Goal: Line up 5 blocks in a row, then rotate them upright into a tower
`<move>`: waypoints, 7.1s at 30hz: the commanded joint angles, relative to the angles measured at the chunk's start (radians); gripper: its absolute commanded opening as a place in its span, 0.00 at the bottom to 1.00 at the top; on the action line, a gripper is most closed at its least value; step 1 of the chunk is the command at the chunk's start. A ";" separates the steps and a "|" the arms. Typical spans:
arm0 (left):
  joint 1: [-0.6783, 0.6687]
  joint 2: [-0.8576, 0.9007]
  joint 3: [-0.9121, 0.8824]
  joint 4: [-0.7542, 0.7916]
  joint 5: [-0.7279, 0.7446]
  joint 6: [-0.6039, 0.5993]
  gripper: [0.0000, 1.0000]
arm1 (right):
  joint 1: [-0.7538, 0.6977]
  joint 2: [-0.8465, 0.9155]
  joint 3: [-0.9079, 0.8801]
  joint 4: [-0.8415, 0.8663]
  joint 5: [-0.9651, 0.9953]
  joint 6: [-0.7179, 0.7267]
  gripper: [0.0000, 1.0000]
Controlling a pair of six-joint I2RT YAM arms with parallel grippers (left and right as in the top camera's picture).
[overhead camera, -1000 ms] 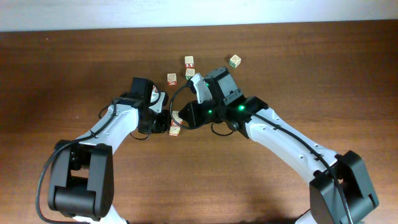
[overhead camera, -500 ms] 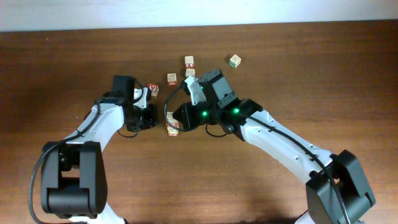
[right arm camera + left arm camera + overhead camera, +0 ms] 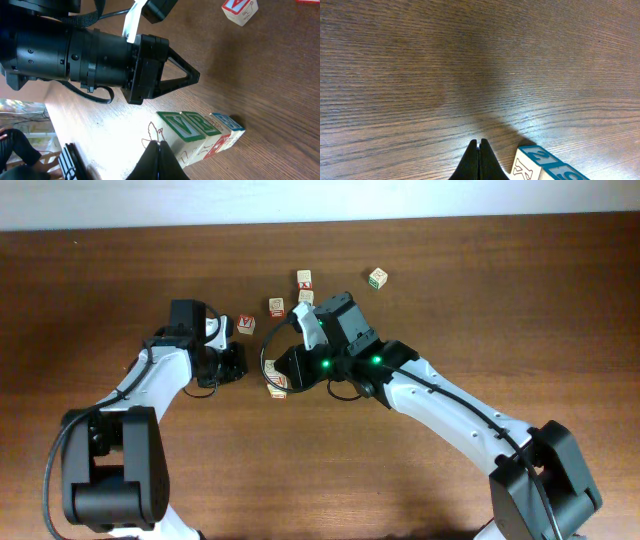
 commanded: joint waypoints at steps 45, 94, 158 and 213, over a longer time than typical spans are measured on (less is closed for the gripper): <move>0.003 -0.004 0.043 0.018 -0.010 0.005 0.00 | -0.014 -0.129 0.087 -0.157 0.002 -0.117 0.04; 0.003 -0.339 0.084 -0.164 -0.458 0.010 0.99 | -0.286 -0.785 0.089 -0.659 0.508 -0.345 0.99; 0.003 -0.339 0.084 -0.164 -0.458 0.010 0.99 | -0.624 -1.735 -1.226 0.191 0.510 -0.498 0.99; 0.148 -1.514 -0.900 0.441 -0.449 0.101 0.99 | -0.624 -1.735 -1.226 0.191 0.510 -0.498 0.99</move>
